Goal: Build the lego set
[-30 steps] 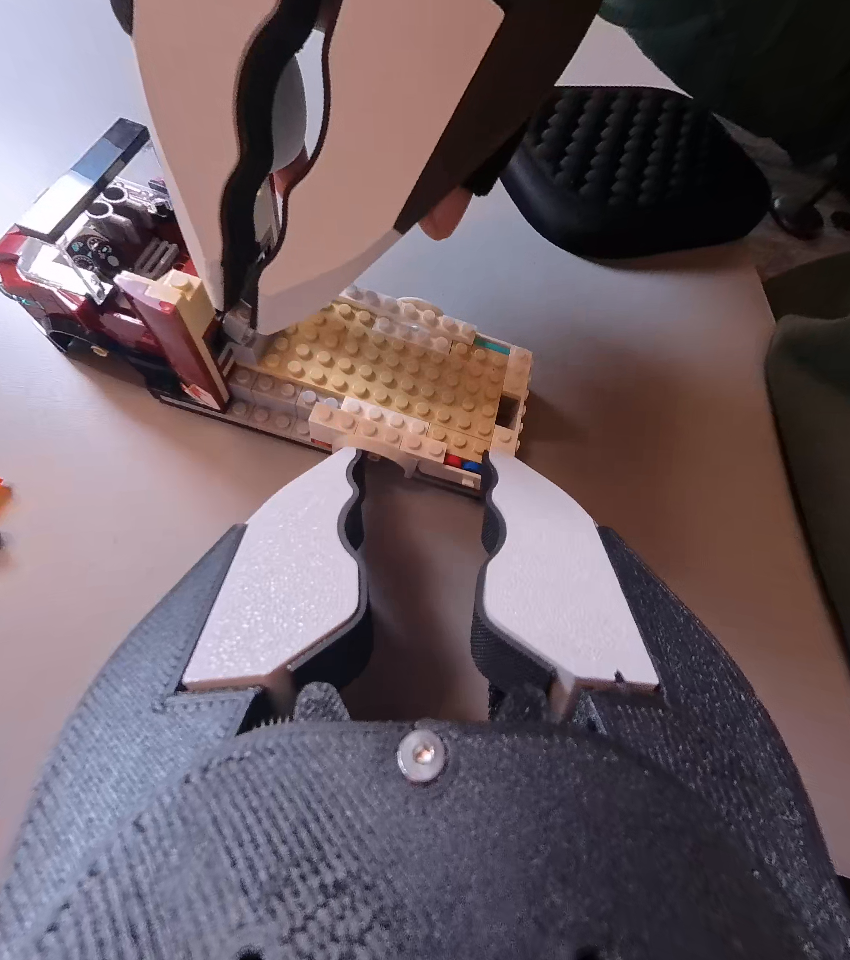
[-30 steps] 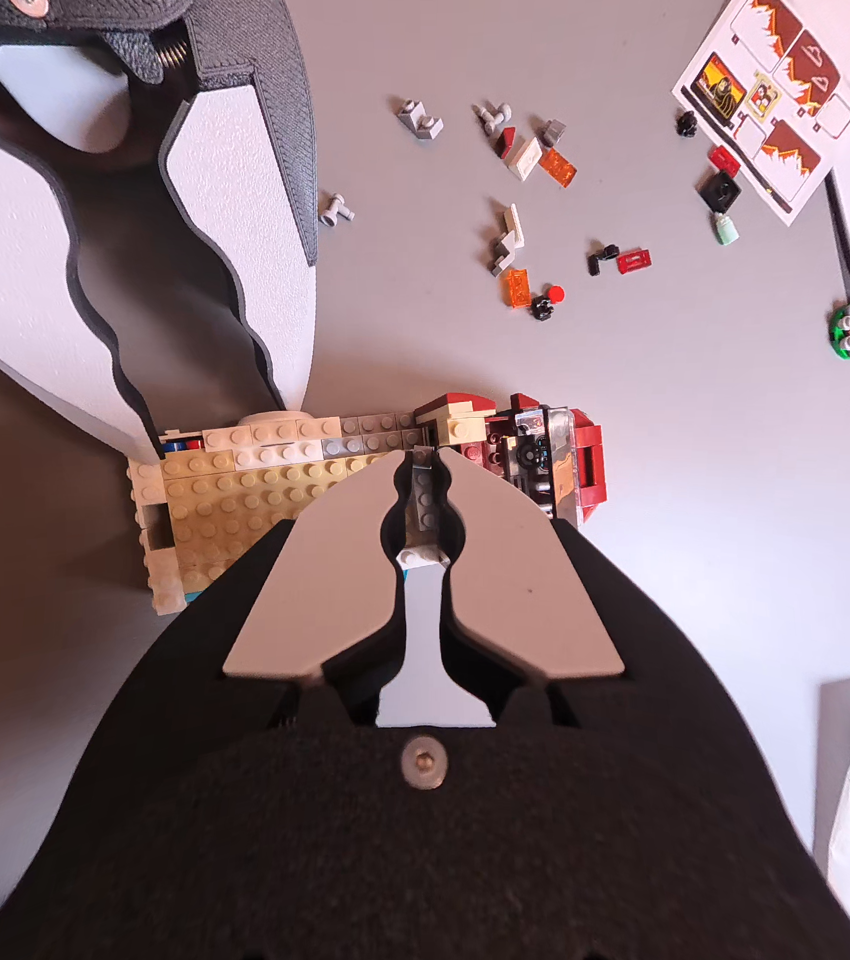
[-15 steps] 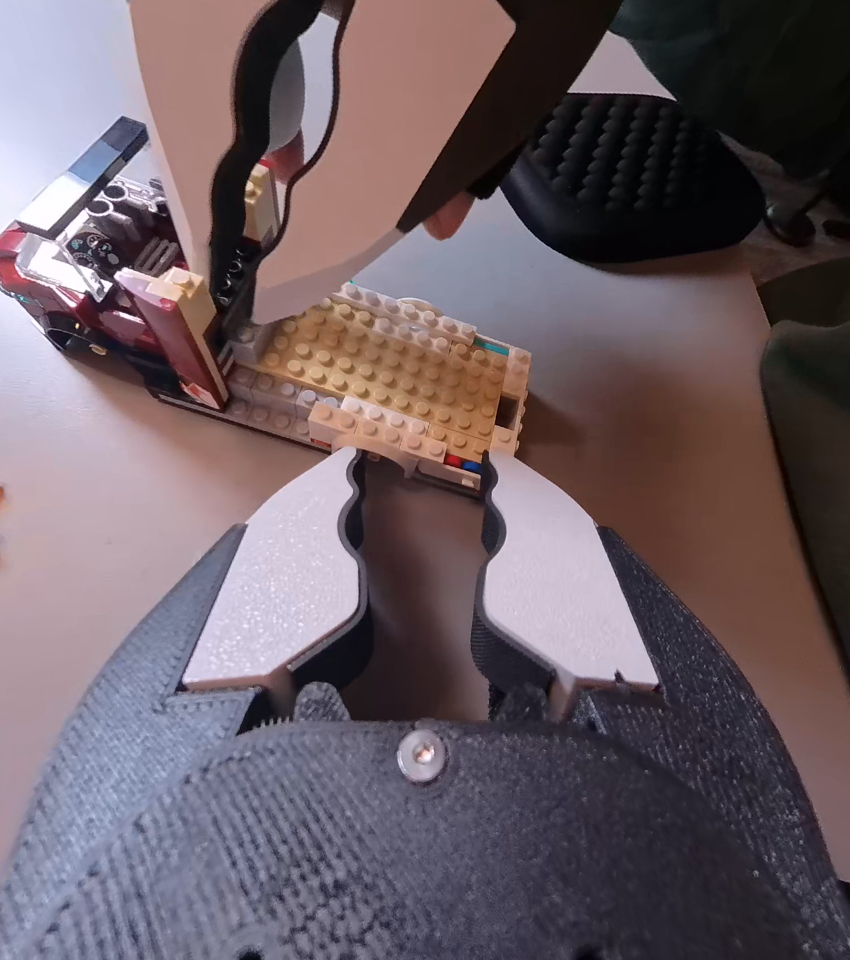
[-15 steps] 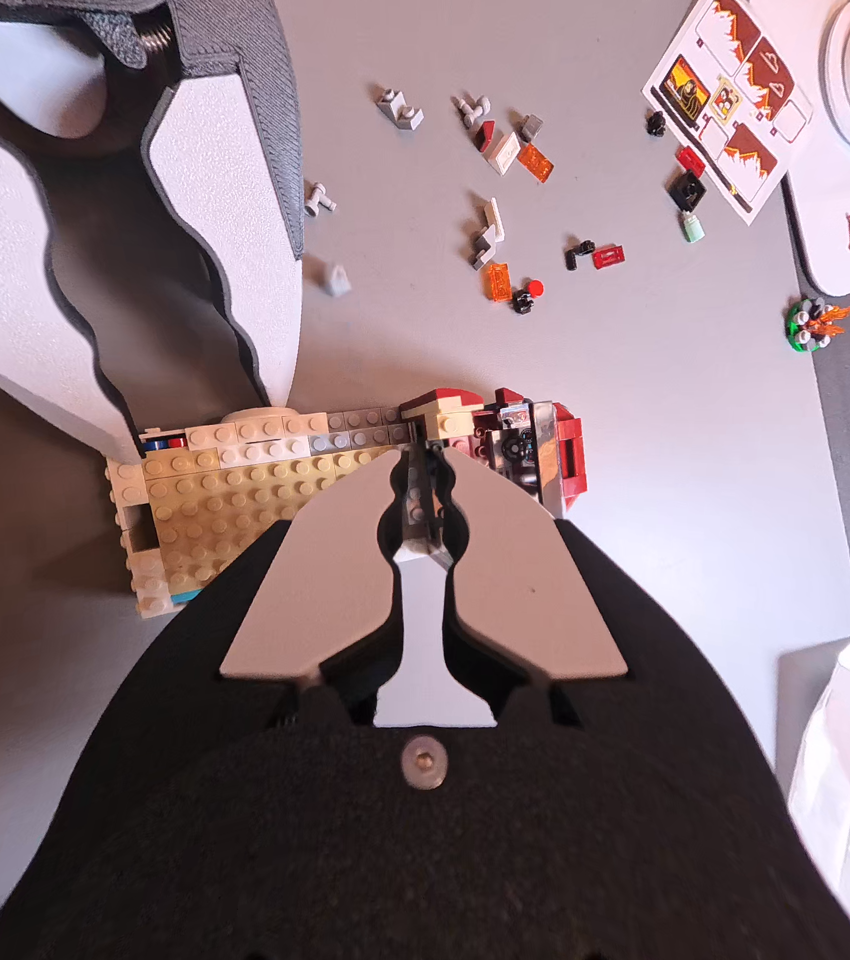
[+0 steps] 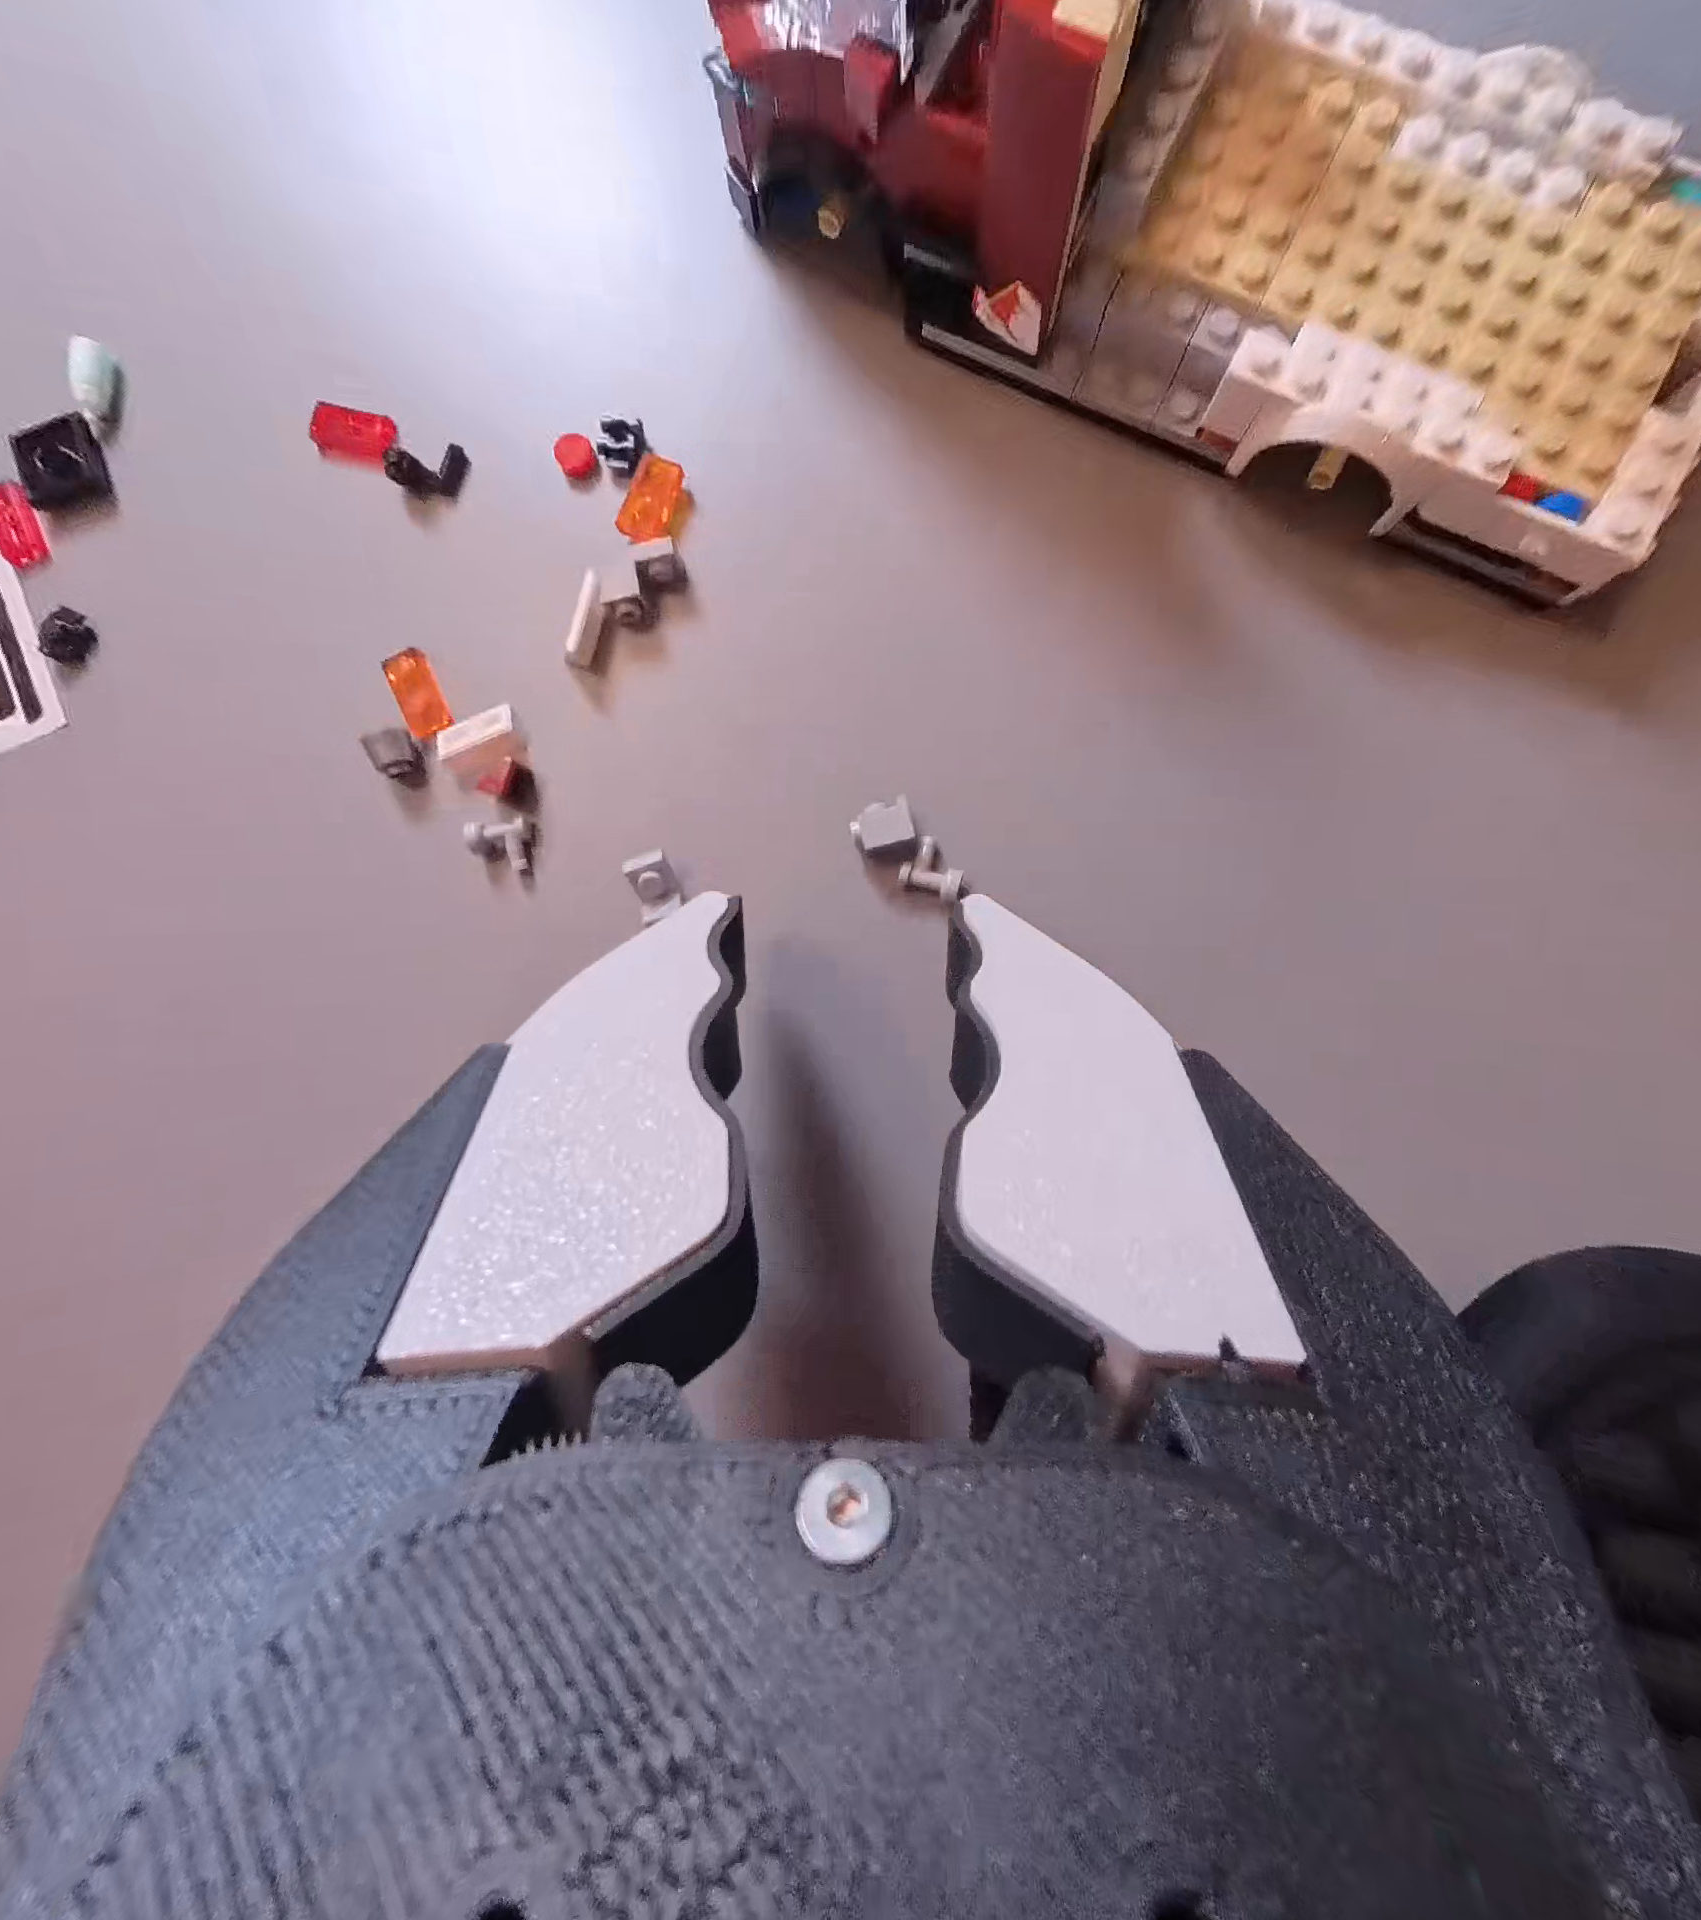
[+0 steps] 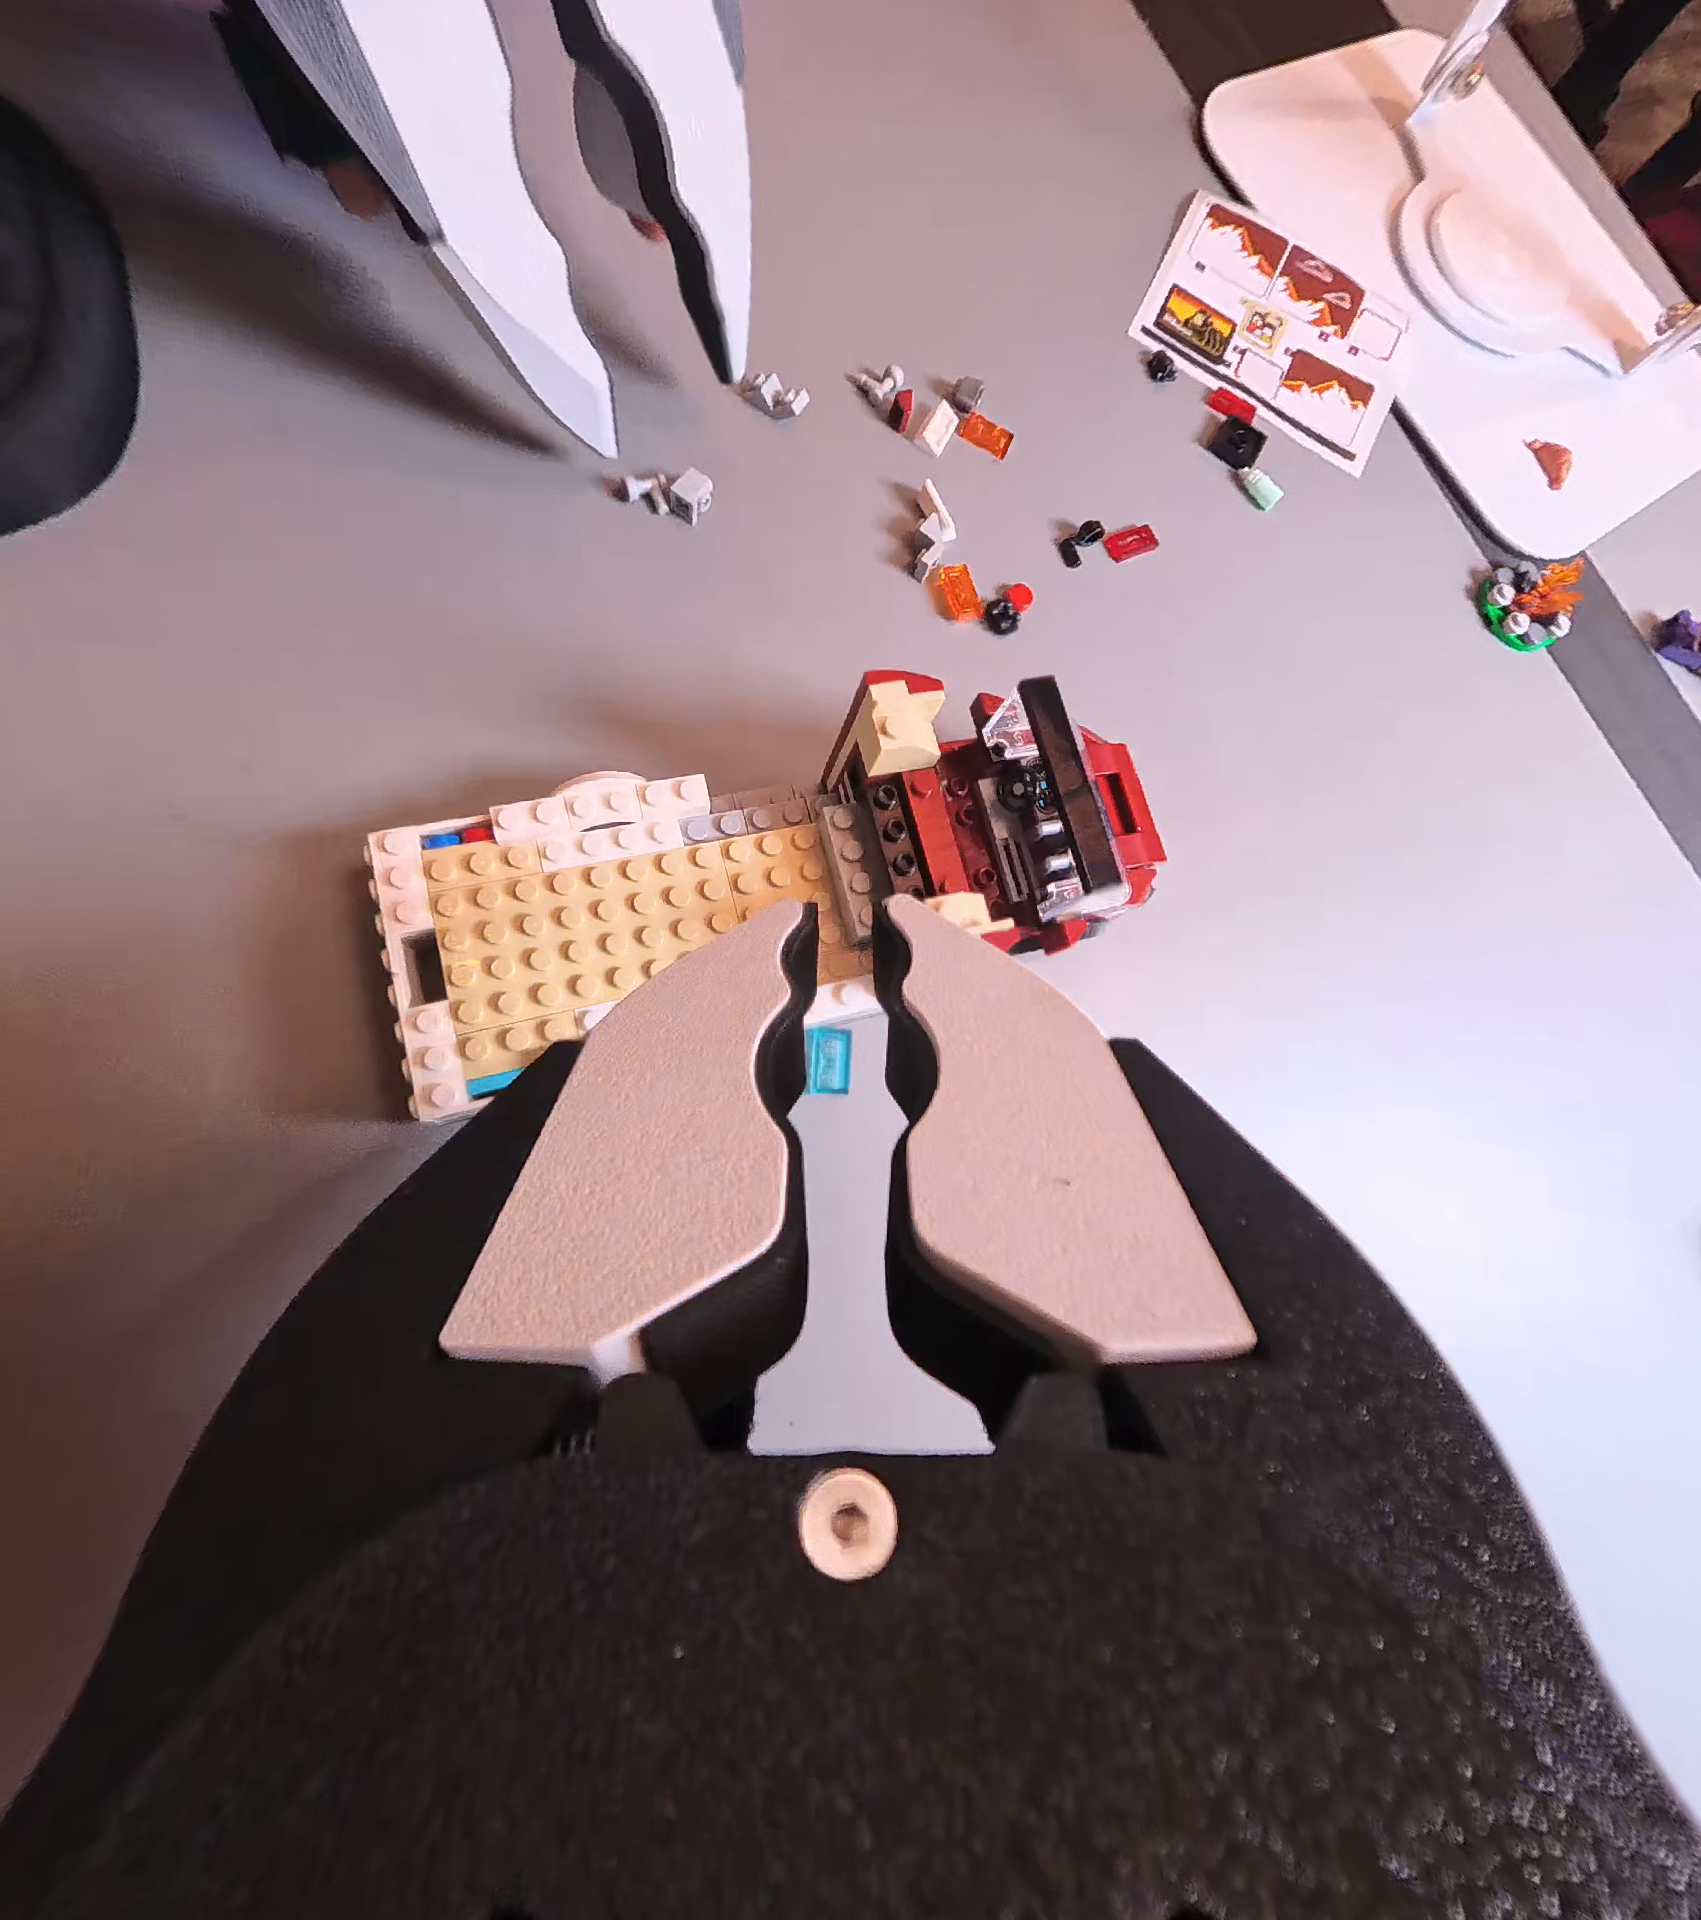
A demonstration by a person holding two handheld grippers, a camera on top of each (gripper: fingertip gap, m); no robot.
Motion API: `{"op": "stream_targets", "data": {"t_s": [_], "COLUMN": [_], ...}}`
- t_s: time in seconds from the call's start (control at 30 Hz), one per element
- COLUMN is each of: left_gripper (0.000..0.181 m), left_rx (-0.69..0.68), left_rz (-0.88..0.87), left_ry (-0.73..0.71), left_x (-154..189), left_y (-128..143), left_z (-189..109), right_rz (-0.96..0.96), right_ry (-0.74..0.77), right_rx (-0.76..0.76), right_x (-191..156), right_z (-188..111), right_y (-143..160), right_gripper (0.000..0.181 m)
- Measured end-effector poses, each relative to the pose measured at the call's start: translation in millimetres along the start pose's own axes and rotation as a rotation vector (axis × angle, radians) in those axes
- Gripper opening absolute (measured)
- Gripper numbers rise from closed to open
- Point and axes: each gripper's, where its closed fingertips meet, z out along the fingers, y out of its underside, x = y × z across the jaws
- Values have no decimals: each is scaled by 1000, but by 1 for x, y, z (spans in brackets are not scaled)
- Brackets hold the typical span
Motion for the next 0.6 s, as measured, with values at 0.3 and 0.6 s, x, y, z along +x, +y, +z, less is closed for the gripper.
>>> {"op": "stream_targets", "data": {"t_s": [0.3, 0.6], "left_gripper": [27, 17], "left_rx": [14, 43], "left_rz": [-4, -52], "left_ry": [50, 89], "left_x": [8, 3], "left_y": [-9, -11], "left_z": [13, 10], "right_rz": [68, 93], "right_ry": [-22, -89], "right_rx": [115, 143], "right_x": [-3, -14], "right_z": [-11, -3], "right_y": [-1, -4], "right_gripper": [10, 10]}}
